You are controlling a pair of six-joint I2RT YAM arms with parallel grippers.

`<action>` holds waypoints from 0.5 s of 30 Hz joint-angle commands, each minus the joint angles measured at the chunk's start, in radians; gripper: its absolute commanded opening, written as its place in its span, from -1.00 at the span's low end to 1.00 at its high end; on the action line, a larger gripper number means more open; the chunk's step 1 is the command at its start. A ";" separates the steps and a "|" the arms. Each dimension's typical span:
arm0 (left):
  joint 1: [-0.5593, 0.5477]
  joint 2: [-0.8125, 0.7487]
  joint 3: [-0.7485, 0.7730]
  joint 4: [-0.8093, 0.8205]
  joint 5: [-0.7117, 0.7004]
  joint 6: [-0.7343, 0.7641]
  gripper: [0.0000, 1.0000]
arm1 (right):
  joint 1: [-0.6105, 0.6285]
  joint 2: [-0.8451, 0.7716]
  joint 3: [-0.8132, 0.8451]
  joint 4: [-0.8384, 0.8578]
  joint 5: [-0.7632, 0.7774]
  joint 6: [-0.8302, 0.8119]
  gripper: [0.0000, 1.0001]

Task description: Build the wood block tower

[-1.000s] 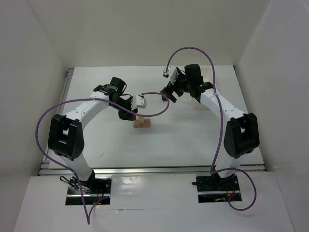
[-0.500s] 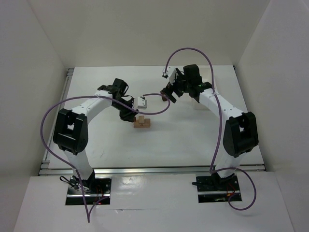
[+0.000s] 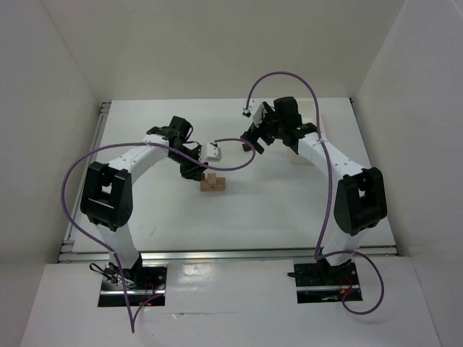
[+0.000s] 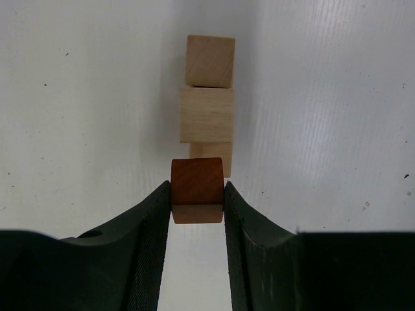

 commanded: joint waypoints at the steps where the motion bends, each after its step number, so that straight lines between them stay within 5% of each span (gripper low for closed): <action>1: -0.005 0.012 0.017 0.015 0.032 -0.007 -0.98 | 0.014 -0.025 0.038 0.009 0.014 -0.002 1.00; 15: -0.014 0.022 -0.013 0.015 0.064 -0.017 -0.98 | 0.023 -0.044 0.029 0.019 0.049 -0.002 1.00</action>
